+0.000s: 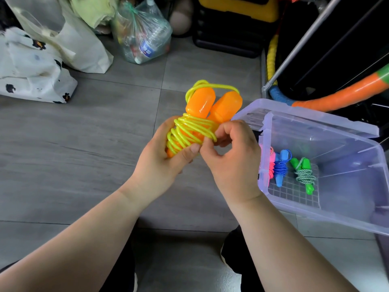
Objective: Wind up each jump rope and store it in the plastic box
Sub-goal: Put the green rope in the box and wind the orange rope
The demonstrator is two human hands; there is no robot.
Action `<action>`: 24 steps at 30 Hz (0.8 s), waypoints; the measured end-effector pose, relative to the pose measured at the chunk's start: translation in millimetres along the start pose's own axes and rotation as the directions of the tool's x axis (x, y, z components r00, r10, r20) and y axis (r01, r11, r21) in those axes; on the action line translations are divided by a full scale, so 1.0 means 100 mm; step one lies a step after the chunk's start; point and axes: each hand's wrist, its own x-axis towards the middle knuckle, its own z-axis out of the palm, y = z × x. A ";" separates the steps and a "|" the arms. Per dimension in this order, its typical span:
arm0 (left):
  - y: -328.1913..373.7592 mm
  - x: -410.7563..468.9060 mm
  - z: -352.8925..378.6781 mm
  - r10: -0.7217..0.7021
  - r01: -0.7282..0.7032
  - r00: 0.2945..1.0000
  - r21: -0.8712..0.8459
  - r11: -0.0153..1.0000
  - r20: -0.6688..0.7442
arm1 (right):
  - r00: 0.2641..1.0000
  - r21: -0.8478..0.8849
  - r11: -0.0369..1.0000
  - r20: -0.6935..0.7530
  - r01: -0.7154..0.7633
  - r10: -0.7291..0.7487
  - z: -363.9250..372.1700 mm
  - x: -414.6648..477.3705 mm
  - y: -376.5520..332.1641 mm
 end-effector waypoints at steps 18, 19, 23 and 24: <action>-0.03 0.00 -0.05 -0.038 0.038 0.991 -0.004 0.999 -0.129 | 0.973 0.119 0.974 0.148 -0.195 0.176 0.18 -0.13 -0.09; -0.02 0.00 -0.06 -0.042 0.044 0.987 0.007 0.999 -0.152 | 0.968 0.116 0.972 0.171 -0.204 0.182 0.18 -0.14 -0.11; -0.03 0.04 -0.10 -0.026 0.054 0.973 0.115 0.992 -0.231 | 0.888 0.181 0.899 0.320 -0.400 0.330 0.16 -0.12 -0.23; -0.03 0.04 -0.12 -0.005 0.040 0.973 0.147 0.988 -0.229 | 0.840 0.213 0.843 0.370 -0.493 0.398 0.14 -0.10 -0.25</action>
